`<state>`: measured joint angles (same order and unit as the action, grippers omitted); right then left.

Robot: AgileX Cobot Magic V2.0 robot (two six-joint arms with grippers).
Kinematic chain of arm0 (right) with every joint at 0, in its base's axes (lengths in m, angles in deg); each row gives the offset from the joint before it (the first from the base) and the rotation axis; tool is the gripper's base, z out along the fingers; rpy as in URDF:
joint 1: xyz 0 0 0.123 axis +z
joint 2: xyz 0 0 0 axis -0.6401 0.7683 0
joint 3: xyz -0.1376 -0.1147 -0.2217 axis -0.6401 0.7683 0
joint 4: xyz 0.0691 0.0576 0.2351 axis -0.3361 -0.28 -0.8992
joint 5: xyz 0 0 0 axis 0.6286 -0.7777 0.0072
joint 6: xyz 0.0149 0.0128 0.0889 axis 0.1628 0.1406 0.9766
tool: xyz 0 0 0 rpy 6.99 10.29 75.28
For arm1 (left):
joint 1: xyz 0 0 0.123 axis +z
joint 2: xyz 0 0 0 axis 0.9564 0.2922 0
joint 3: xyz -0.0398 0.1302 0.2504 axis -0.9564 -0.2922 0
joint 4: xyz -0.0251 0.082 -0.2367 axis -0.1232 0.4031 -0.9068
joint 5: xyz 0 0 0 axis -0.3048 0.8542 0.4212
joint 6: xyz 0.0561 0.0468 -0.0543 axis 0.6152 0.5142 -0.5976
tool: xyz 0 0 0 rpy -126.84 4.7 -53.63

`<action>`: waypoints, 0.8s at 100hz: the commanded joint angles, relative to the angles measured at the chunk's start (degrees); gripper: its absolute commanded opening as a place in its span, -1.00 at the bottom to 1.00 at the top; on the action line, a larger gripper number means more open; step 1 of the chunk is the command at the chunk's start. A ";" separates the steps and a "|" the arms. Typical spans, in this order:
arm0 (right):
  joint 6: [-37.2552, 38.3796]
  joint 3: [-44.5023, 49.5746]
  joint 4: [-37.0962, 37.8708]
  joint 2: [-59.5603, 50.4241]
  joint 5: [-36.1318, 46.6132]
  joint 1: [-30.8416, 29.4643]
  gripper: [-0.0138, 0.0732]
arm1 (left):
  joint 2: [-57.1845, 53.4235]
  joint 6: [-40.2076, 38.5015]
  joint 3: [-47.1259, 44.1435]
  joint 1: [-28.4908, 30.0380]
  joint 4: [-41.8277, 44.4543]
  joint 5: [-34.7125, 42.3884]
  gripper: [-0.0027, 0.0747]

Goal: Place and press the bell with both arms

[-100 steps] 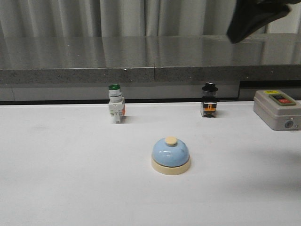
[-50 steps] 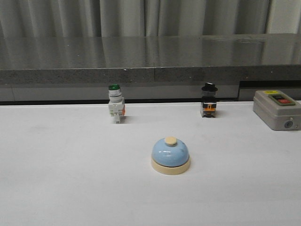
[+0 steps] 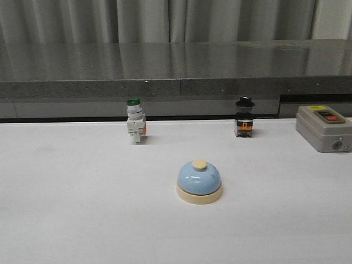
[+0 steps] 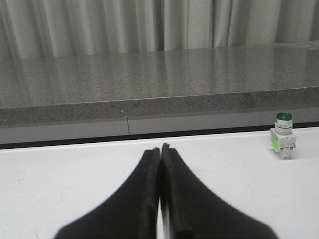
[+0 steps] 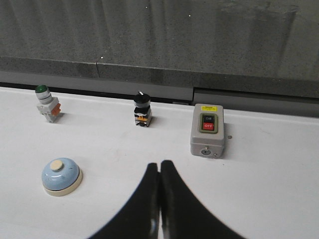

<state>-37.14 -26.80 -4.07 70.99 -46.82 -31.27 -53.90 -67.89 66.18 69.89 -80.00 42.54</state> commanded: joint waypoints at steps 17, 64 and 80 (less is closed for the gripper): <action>-0.46 -1.42 0.27 0.37 3.90 -0.48 -0.82 | -1.58 -0.33 -2.35 0.01 -0.31 4.63 -0.98; -0.21 6.76 0.45 -4.14 10.94 -0.48 -0.82 | -1.58 -0.33 -2.35 0.01 -0.31 4.63 -0.98; -0.21 15.12 0.45 -10.64 18.47 -0.48 -0.82 | -1.58 -0.33 -2.35 0.01 -0.31 4.63 -0.98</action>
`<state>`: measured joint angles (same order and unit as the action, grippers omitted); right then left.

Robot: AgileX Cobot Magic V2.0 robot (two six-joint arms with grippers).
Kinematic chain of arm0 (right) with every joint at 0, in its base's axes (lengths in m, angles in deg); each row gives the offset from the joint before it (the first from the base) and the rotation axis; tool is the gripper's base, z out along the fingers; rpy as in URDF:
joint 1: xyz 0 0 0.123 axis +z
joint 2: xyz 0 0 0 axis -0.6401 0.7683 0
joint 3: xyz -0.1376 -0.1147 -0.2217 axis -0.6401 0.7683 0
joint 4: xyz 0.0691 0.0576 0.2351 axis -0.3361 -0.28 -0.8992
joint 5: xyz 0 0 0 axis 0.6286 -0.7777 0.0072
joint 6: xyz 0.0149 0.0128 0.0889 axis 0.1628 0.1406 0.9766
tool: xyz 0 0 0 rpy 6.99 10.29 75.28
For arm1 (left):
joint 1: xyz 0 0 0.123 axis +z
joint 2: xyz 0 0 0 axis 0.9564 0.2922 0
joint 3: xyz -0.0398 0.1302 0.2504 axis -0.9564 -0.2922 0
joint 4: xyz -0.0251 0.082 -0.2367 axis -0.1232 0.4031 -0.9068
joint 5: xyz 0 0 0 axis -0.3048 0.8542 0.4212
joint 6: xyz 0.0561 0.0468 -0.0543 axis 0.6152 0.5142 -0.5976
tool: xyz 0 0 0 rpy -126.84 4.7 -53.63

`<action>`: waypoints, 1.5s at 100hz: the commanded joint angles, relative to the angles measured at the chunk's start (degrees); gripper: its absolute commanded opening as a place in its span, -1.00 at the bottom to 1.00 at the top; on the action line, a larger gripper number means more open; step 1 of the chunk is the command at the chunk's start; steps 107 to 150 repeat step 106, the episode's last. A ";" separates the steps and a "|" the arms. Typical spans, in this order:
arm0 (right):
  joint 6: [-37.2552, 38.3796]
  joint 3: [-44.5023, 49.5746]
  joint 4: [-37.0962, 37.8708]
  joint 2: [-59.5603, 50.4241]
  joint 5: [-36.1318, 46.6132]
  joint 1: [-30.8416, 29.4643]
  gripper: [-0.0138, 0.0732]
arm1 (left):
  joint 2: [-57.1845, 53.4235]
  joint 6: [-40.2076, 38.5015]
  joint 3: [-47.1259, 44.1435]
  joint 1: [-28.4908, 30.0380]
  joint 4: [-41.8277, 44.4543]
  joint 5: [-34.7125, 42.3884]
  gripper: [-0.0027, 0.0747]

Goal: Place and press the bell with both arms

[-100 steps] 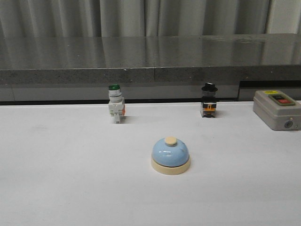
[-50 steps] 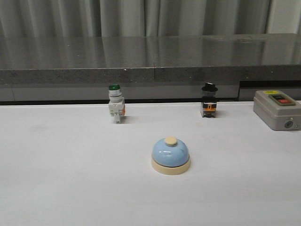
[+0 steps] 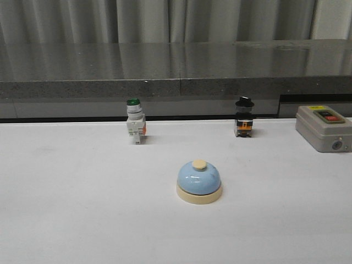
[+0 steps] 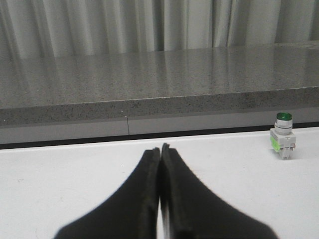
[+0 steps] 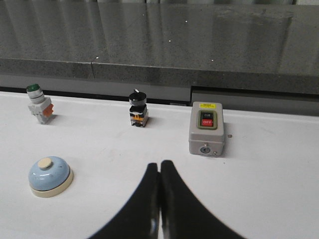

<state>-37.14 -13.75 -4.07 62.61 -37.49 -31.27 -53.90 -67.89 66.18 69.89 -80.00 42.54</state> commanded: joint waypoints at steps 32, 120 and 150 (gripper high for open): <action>-0.10 13.68 -0.05 -5.40 22.61 -0.59 -0.82 | -1.58 -0.33 -2.35 0.01 -0.31 4.63 -0.98; -0.10 14.71 -0.05 -5.40 23.60 -0.59 -0.82 | -1.58 -0.33 -2.35 0.01 -0.31 4.63 -0.98; -0.10 14.71 -0.05 -5.40 23.60 -0.59 -0.82 | -1.58 -0.33 -2.35 0.01 -0.31 4.63 -0.98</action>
